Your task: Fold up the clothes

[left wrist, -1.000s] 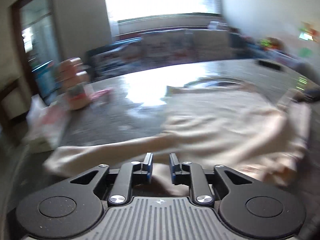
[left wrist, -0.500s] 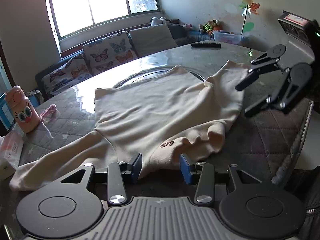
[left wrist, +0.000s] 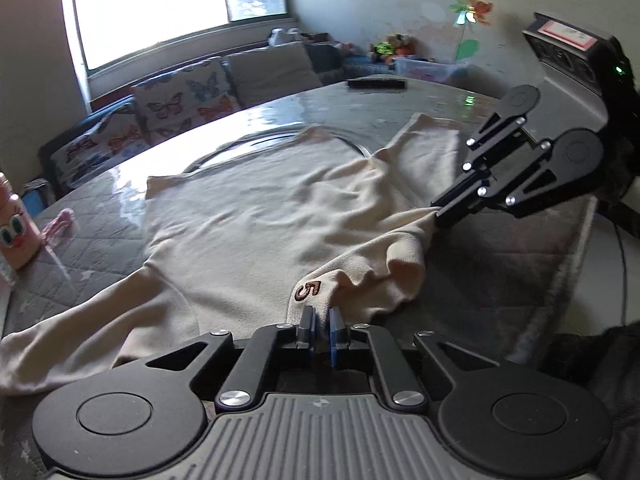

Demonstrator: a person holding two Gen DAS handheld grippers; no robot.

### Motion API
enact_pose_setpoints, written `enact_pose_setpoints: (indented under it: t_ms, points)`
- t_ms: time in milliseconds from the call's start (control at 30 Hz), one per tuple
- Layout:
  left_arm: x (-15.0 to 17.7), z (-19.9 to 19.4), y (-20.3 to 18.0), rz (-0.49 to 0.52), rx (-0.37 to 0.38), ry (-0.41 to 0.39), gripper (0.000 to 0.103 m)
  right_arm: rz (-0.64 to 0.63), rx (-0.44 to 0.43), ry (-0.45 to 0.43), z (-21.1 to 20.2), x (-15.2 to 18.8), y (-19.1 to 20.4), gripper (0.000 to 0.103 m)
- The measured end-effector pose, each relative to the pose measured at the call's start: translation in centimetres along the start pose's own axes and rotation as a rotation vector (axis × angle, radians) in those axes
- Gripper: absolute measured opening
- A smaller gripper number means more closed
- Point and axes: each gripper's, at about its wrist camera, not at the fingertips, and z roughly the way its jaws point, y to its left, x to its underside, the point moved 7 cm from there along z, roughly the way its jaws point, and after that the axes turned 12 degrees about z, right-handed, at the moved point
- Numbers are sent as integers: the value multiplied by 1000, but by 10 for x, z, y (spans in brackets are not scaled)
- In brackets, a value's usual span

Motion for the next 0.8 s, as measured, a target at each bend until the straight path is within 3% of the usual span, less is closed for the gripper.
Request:
enact_pose_setpoints:
  t_ms: [133, 267, 333, 433, 633, 800]
  points:
    - [-2, -1, -10, 12, 68, 8, 10, -2, -26, 44, -15, 13, -4, 8]
    - [-10, -6, -2, -10, 72, -9, 17, 92, -42, 43, -32, 18, -23, 11]
    - [-15, -10, 6, -14, 63, -26, 19, 145, -8, 13, -40, 15, -40, 13]
    - [-22, -14, 18, -22, 28, -45, 26, 244, 131, -24, -41, 15, -87, 29]
    - [-24, -4, 58, -117, -98, -29, 30, 466, 441, -94, -44, 20, -189, 40]
    - [-19, 17, 85, -177, -172, 20, 30, 576, 529, -105, -36, 32, -237, 49]
